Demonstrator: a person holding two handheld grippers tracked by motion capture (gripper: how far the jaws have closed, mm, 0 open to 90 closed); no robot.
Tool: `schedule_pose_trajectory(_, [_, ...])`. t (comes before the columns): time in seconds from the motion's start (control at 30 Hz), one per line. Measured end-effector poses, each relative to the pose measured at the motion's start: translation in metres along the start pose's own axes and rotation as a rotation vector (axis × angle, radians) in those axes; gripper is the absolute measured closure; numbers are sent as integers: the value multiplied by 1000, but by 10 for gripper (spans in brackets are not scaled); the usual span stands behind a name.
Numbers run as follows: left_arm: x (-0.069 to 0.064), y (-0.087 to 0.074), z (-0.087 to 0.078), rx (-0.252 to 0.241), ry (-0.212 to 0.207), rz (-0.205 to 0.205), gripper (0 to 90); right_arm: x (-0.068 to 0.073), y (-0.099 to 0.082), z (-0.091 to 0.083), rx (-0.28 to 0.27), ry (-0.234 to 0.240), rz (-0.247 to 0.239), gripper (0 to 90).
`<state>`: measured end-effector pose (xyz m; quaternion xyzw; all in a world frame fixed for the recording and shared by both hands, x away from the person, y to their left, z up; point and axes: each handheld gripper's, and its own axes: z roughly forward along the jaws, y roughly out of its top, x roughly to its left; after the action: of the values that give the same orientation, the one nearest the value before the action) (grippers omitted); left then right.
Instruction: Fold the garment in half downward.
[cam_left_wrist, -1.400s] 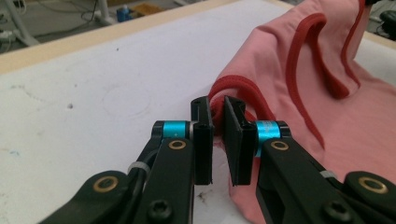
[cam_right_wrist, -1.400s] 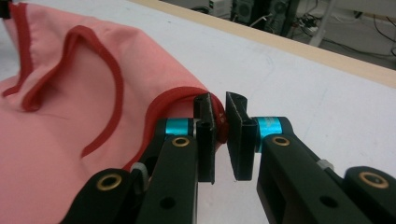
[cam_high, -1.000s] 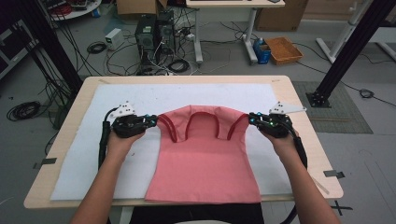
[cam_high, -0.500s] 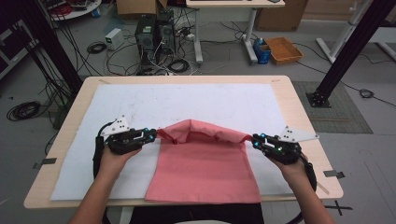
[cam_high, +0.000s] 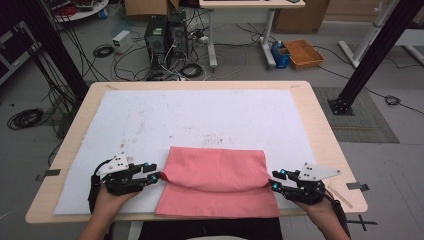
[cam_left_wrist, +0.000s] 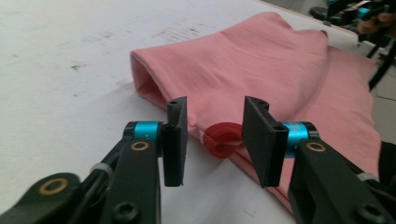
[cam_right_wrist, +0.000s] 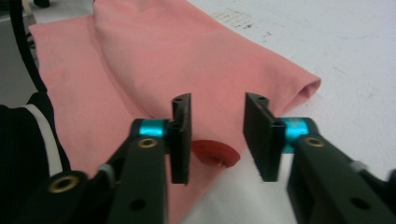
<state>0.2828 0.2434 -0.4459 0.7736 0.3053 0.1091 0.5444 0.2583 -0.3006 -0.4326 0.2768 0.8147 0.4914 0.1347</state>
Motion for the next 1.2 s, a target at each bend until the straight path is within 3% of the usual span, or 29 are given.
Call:
schedule_pose_trajectory(0.1, [-1, 2, 7, 50, 11, -21, 431, -2, 1, 0, -3, -22, 28, 539])
schedule_pose_trajectory(0.2, [-2, 3, 12, 80, 1, -24, 391, -6, -1, 4, 21, -28, 60, 526])
schedule_pose_trajectory(0.33, [-3, 6, 20, 110, -19, -20, 380, -9, -5, 14, 79, -7, 100, 519])
schedule_pose_trajectory(0.5, [-6, 8, 31, 157, -41, -6, 387, -10, -8, 21, 124, 18, 96, 571])
schedule_pose_trajectory(0.7, [-10, 8, 36, 207, -50, 25, 529, -8, -11, 23, 135, 16, 72, 713])
schedule_pose_trajectory(0.93, [-13, 9, 32, 189, -69, 61, 767, -7, -10, 20, 113, -14, 51, 813])
schedule_pose_trajectory(1.2, [-15, 14, 25, 154, -85, 85, 815, -6, -5, 11, 82, -25, 53, 834])
